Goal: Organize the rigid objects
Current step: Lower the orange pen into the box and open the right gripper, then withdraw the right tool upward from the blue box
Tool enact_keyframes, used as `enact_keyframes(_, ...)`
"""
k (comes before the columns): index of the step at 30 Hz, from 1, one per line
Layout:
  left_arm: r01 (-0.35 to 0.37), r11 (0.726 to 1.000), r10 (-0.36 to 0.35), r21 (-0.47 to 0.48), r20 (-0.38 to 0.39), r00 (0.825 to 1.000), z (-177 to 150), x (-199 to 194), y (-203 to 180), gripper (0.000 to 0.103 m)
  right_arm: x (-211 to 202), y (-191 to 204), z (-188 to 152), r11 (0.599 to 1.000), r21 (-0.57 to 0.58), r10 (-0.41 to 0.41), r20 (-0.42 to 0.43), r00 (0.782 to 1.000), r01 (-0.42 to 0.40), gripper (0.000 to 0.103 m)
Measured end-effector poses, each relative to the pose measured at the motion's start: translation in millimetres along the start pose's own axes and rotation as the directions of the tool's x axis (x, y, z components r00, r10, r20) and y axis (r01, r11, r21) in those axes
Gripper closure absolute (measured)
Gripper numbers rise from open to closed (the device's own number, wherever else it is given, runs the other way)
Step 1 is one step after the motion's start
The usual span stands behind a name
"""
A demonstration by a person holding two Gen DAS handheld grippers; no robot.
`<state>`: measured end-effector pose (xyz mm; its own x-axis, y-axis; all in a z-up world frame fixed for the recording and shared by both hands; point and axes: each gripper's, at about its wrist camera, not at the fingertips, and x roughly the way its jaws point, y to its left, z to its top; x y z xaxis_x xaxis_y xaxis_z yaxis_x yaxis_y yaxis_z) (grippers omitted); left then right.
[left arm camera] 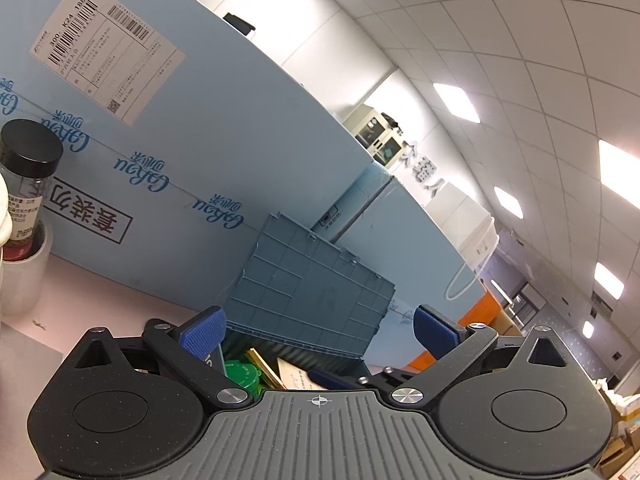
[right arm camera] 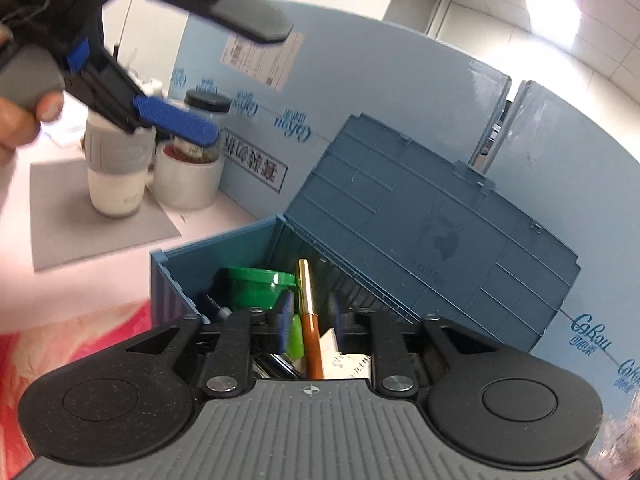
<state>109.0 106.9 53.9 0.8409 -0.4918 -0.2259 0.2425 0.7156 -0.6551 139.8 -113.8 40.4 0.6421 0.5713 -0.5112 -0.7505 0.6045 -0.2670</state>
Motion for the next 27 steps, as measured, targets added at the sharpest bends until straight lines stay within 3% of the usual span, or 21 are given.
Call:
enact_keyframes(4,0.005,1.000,-0.005,0.004,0.006,1.000,0.1,-1.1,-1.5,0.002,-19.5,1.7,0.2,0.999,0.051,-0.003,0.090,0.996,-0.001,0.056)
enact_keyframes(5,0.008,1.000,-0.008,0.007,0.007,1.000,0.1,-1.4,-2.2,0.002,-25.3,2.4,0.4,0.998,0.063,-0.013,0.115,0.993,0.005,0.048)
enact_keyframes(6,0.009,1.000,-0.009,0.011,0.007,1.000,0.0,-1.4,-3.1,0.002,-31.5,3.1,0.8,0.997,0.076,-0.029,0.145,0.989,0.018,0.029)
enact_keyframes(8,0.003,1.000,-0.004,0.020,0.007,1.000,-0.5,-0.8,-4.7,0.002,-46.4,5.0,0.8,0.992,0.110,-0.085,0.218,0.972,0.062,0.002)
enact_keyframes(13,-0.002,1.000,0.001,0.030,0.031,1.000,-2.0,-2.8,-10.8,0.002,-83.4,9.0,0.5,0.971,0.191,-0.204,0.329,0.922,0.146,0.000)
enact_keyframes(15,-0.007,0.999,0.004,0.041,0.068,0.998,-3.2,-6.2,-16.0,0.002,-96.5,12.4,0.3,0.949,0.239,-0.281,0.350,0.894,0.204,0.000)
enact_keyframes(18,-0.079,0.995,0.068,0.068,0.153,0.986,-5.8,-14.0,-28.1,0.002,-115.9,19.7,-1.6,0.907,0.324,-0.385,0.382,0.840,0.268,0.000)
enact_keyframes(20,-0.089,0.991,0.068,0.099,0.197,0.978,-7.7,-20.2,-37.3,0.002,-128.1,22.8,-4.5,0.880,0.380,-0.434,0.401,0.807,0.284,0.000)
enact_keyframes(23,-0.066,0.989,0.029,0.134,0.257,0.966,-12.8,-31.5,-51.6,0.002,-143.1,28.1,-8.6,0.851,0.440,-0.476,0.414,0.776,0.287,0.000)
enact_keyframes(27,-0.093,0.976,0.023,0.199,0.328,0.944,-31.6,-45.4,-68.2,0.002,-156.0,31.0,-19.9,0.820,0.496,-0.518,0.434,0.737,0.285,0.000)
